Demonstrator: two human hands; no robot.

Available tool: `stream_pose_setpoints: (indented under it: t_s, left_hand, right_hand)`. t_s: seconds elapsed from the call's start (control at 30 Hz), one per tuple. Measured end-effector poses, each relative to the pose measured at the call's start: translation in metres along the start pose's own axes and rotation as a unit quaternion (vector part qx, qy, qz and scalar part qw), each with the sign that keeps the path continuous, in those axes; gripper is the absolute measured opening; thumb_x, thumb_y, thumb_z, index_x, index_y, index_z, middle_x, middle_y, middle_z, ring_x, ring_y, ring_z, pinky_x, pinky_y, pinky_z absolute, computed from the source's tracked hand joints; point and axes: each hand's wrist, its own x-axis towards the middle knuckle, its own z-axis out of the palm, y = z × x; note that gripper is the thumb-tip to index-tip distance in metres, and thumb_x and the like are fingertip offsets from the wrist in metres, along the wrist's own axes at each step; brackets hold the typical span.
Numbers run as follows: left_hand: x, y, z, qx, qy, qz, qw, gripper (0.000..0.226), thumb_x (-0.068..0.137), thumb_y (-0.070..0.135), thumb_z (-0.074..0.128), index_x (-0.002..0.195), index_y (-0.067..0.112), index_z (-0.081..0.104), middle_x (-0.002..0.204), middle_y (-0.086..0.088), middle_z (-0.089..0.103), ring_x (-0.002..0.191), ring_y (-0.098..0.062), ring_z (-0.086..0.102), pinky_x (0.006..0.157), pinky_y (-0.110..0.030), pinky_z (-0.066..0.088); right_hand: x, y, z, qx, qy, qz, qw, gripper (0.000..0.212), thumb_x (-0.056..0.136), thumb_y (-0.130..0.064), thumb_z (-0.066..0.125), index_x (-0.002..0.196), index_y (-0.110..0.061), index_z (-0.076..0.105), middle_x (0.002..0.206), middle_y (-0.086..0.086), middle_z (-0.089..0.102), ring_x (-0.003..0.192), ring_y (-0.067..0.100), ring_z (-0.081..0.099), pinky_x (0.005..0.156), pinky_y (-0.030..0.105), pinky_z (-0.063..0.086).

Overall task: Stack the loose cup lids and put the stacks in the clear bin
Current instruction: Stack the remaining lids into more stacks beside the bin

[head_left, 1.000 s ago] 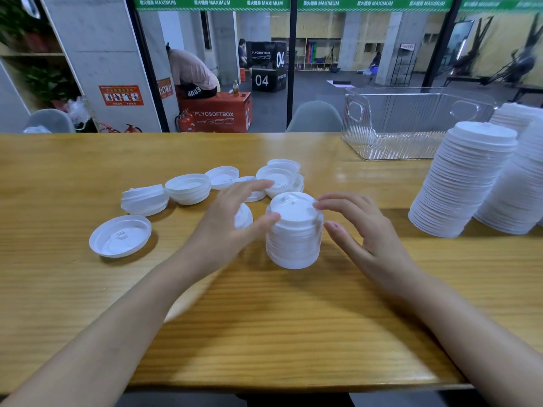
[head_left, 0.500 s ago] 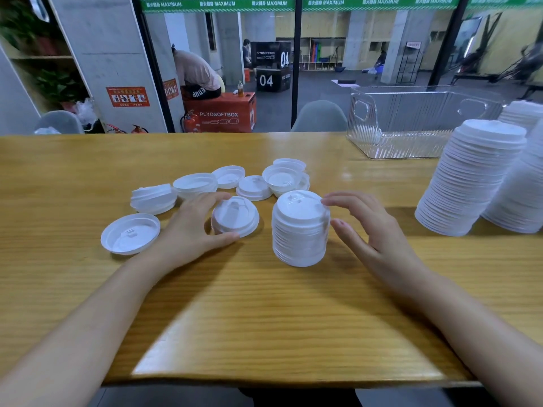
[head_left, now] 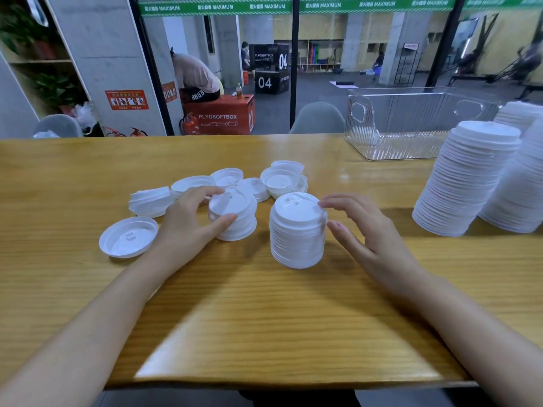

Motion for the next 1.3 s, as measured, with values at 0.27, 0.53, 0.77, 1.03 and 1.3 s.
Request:
stream_pose_setpoints:
  t_s: [0.27,0.53,0.77,1.03,1.3]
  left_hand:
    - [0.002,0.054,0.006,-0.083,-0.036,0.052,0.995,0.044,0.076,0.062,0.06,0.115,0.044,0.057,0.12,0.025,0.058,0.115,0.005,0.05,0.094,-0.009,0.034]
    - [0.002,0.072,0.029,-0.094,-0.102,0.056,0.989,0.035,0.08,0.045,0.073,0.113,0.039,0.06,0.115,0.029,0.057,0.11,0.013,0.047,0.082,0.001,0.032]
    - [0.0,0.073,0.03,-0.092,-0.114,0.069,0.987,0.032,0.083,0.037,0.076,0.111,0.037,0.061,0.119,0.022,0.059,0.113,0.009,0.046,0.085,0.002,0.029]
    - [-0.002,0.064,0.033,-0.086,-0.134,0.074,0.984,0.047,0.073,0.059,0.065,0.116,0.039,0.059,0.122,0.023,0.059,0.118,0.004,0.049,0.09,-0.001,0.03]
    - [0.011,0.036,0.008,-0.049,-0.083,0.044,0.994,0.053,0.072,0.067,0.057,0.119,0.046,0.052,0.126,0.029,0.054,0.118,0.004,0.049,0.091,-0.007,0.033]
  right_hand:
    - [0.0,0.001,-0.003,-0.031,0.04,-0.002,0.999,0.044,0.099,-0.041,0.041,0.132,-0.017,0.055,0.128,-0.013,0.053,0.119,0.014,0.048,0.102,0.011,0.029]
    - [0.001,-0.002,-0.006,-0.02,0.049,-0.031,0.998,0.043,0.101,-0.038,0.039,0.135,-0.017,0.056,0.14,-0.006,0.053,0.128,0.014,0.043,0.108,0.019,0.029]
    - [0.001,-0.002,-0.005,-0.027,0.049,-0.042,0.998,0.042,0.102,-0.04,0.038,0.125,-0.016,0.063,0.13,-0.011,0.058,0.12,0.012,0.046,0.103,0.017,0.032]
    - [0.001,-0.002,-0.005,-0.019,0.042,-0.043,0.998,0.053,0.104,-0.051,0.03,0.118,-0.018,0.068,0.125,-0.015,0.059,0.117,0.012,0.05,0.1,0.023,0.037]
    - [0.001,-0.004,-0.006,-0.021,0.043,-0.037,0.998,0.04,0.101,-0.038,0.039,0.125,-0.015,0.063,0.129,-0.012,0.057,0.121,0.013,0.05,0.103,0.017,0.033]
